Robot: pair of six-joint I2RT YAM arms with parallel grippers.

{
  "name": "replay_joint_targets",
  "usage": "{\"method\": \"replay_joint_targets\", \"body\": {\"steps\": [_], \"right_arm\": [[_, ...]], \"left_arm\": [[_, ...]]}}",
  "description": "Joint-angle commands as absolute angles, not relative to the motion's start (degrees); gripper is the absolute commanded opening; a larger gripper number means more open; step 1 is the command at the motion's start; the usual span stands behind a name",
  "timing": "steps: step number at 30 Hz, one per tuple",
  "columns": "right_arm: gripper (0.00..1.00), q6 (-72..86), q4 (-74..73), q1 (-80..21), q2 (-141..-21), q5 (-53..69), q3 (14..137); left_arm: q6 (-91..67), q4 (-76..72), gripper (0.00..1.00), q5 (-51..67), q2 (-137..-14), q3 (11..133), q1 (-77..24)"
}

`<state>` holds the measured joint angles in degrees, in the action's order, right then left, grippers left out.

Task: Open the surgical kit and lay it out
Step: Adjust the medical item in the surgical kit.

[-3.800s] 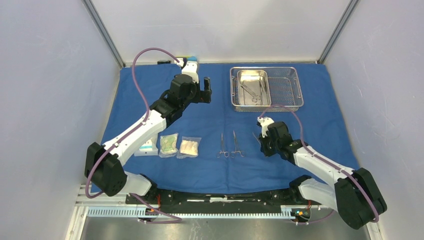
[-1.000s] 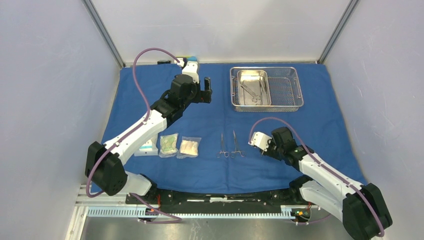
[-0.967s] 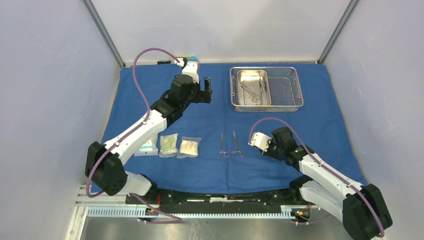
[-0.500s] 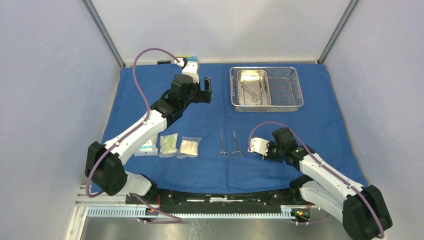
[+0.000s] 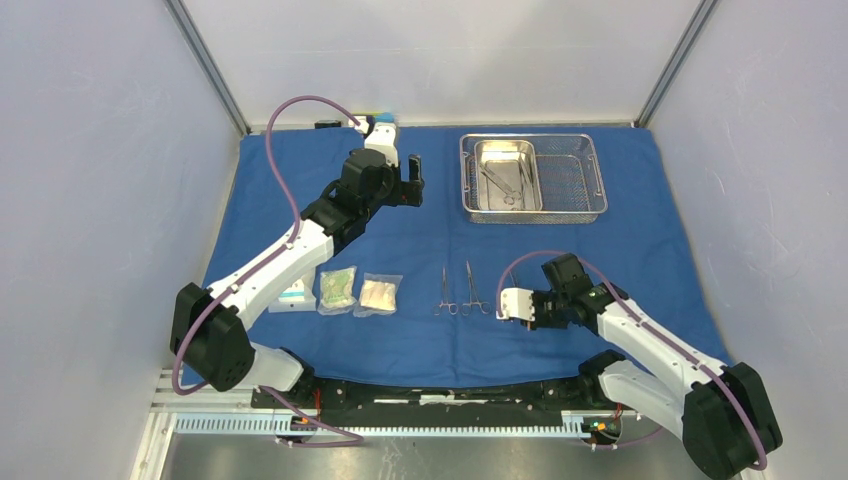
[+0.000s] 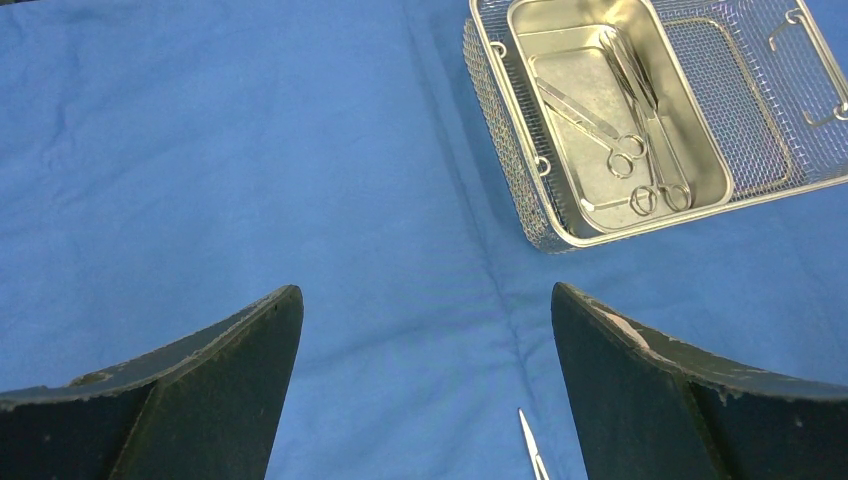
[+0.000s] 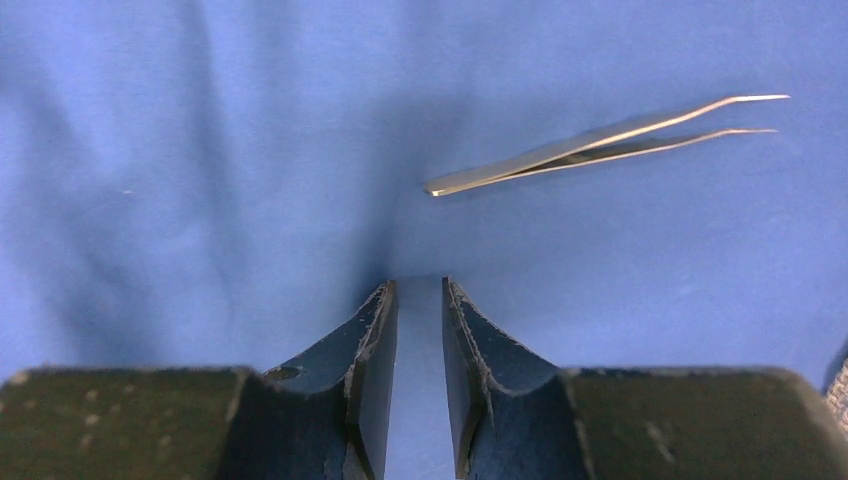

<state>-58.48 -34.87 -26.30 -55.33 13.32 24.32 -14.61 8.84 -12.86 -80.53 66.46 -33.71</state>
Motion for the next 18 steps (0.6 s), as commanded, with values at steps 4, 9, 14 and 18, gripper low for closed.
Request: {"method": "replay_joint_targets", "body": {"steps": [4,9,14,18], "right_arm": [[0.30,-62.30,-44.37,-26.53,-55.86,18.60,25.76],[0.30,-63.92,-46.15,-26.53,-55.46,18.68,25.89],[0.30,-67.34,-48.85,-26.49,-56.66,19.86,25.58],[0.30,-70.25,-51.36,-26.63,-57.65,20.70,25.69]], "left_arm": [[-12.13,6.42,1.00,-12.22,-80.68,67.15,-33.49],[-12.13,6.33,1.00,-12.32,-80.69,67.10,-33.49],[-12.30,6.33,1.00,-12.21,-80.94,67.46,-33.49],[-12.04,6.64,1.00,-12.35,-81.15,68.02,-33.49]]}}
